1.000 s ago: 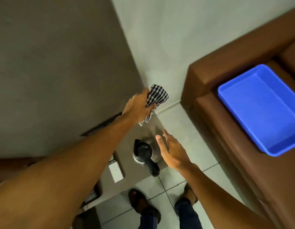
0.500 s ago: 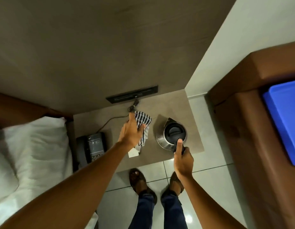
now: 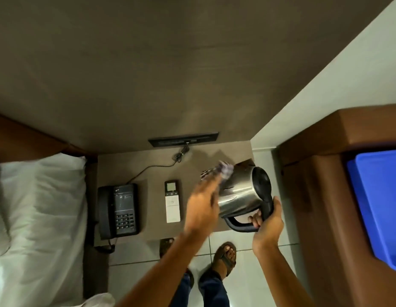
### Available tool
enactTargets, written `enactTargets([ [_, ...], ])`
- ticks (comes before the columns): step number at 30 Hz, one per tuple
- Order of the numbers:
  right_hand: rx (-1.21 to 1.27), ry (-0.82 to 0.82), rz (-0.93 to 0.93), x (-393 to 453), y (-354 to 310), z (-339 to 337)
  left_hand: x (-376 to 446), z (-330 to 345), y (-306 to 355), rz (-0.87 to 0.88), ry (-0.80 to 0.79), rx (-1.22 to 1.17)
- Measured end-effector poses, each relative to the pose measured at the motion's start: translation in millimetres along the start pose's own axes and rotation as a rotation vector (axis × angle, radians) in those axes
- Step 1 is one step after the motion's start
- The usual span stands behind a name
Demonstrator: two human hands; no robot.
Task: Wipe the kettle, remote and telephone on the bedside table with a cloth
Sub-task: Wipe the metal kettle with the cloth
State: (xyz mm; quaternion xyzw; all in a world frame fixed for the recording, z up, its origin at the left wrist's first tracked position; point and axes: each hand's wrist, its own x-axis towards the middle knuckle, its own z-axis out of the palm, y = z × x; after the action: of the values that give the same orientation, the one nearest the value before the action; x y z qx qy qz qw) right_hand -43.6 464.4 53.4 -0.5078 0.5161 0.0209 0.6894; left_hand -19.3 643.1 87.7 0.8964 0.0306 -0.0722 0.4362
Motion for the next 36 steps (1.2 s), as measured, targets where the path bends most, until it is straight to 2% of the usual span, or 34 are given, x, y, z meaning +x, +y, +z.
enactTargets([
  [2, 0.035, -0.03, 0.004, 3, -11, 2, -23, 12, 7, 0.181, 0.008, 0.077],
  [3, 0.037, -0.05, -0.005, 5, -15, 2, -29, 14, 4, 0.192, 0.042, 0.055],
  [7, -0.027, -0.139, -0.011, 10, -14, 2, -2, 17, 10, -0.091, 0.271, -0.119],
  [8, -0.019, -0.148, -0.003, 10, -13, 4, 5, 20, 17, -0.064, 0.265, -0.106],
  [11, 0.033, -0.15, 0.031, 10, -12, 2, -7, 26, 9, 0.324, 0.065, 0.054],
  [12, 0.026, -0.15, 0.048, 10, -10, 0, -15, 22, -3, 0.36, 0.014, 0.065],
  [13, -0.002, -0.152, 0.07, 9, -9, -1, -18, 16, -12, 0.302, 0.027, 0.048],
  [15, -0.053, -0.159, 0.116, 7, -4, -2, -5, 13, -13, 0.046, 0.162, -0.022],
  [16, -0.048, -0.164, 0.129, 5, -2, -1, 4, 14, -4, -0.022, 0.201, -0.054],
  [17, -0.024, -0.17, 0.134, 5, -1, 1, 9, 18, 7, 0.051, 0.183, -0.022],
  [20, 0.083, -0.201, 0.123, 6, -6, 0, -22, 27, -8, 0.575, -0.102, 0.177],
  [21, 0.088, -0.201, 0.132, 7, -9, 0, -33, 18, -22, 0.649, -0.143, 0.219],
  [22, 0.07, -0.184, 0.141, 9, -12, 1, -37, 11, -34, 0.67, -0.12, 0.254],
  [23, 0.042, -0.161, 0.145, 11, -14, 3, -36, 9, -38, 0.635, -0.085, 0.268],
  [26, 0.055, -0.192, 0.108, 11, -20, 17, -16, 21, -1, 0.378, -0.005, 0.159],
  [27, 0.089, -0.215, 0.09, 10, -21, 21, -9, 27, 11, 0.391, -0.002, 0.168],
  [29, 0.134, -0.24, 0.083, 11, -26, 19, -7, 29, 11, 0.588, -0.073, 0.22],
  [30, 0.131, -0.227, 0.098, 12, -27, 16, -7, 24, 4, 0.608, -0.089, 0.213],
  [31, 0.103, -0.205, 0.111, 12, -27, 12, -6, 21, -4, 0.524, -0.046, 0.184],
  [33, 0.035, -0.145, 0.128, 12, -23, 6, 2, 16, -7, 0.118, 0.109, 0.057],
  [34, 0.022, -0.132, 0.134, 10, -21, 4, 8, 15, 5, -0.011, 0.16, 0.042],
  [35, 0.024, -0.126, 0.137, 9, -19, 4, 11, 16, 18, 0.023, 0.147, 0.082],
  [36, 0.032, -0.115, 0.137, 8, -19, 3, 8, 20, 26, 0.181, 0.072, 0.137],
])
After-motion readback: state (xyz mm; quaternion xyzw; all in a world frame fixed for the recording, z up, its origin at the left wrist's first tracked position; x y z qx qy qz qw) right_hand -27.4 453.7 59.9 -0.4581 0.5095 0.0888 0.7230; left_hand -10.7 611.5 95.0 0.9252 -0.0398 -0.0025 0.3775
